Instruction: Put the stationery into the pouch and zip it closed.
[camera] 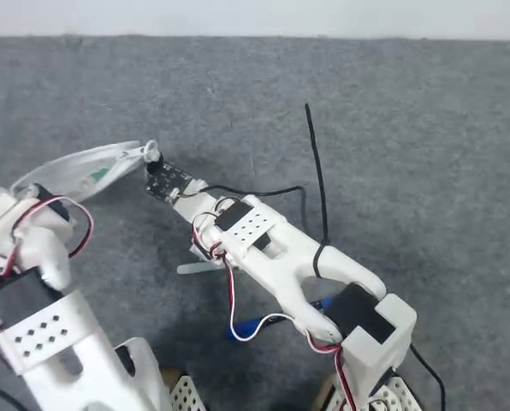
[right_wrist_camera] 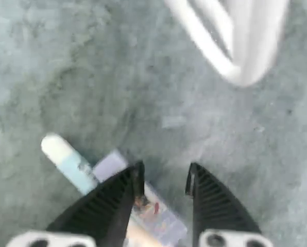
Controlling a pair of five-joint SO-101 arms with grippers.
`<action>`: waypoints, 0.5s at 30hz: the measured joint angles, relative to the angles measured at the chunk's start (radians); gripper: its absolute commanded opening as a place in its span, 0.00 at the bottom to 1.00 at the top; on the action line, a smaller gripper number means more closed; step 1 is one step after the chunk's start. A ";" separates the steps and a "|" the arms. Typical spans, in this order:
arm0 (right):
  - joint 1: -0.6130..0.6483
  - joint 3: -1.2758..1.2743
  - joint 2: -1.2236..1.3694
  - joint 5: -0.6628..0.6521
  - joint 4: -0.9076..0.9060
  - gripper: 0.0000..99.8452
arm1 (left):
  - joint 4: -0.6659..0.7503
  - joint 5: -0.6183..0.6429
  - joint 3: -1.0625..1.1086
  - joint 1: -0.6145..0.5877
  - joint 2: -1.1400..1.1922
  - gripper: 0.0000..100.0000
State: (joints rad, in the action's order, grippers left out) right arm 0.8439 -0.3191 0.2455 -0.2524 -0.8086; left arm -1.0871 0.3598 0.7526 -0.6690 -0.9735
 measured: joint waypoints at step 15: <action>0.041 -0.215 -0.305 0.000 -0.048 0.15 | 0.025 0.006 0.000 -0.032 0.000 0.01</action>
State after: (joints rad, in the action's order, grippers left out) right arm 0.8853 -0.5340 -0.0598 -0.2524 -0.8562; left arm -1.0625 0.3659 0.7526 -0.7012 -0.9735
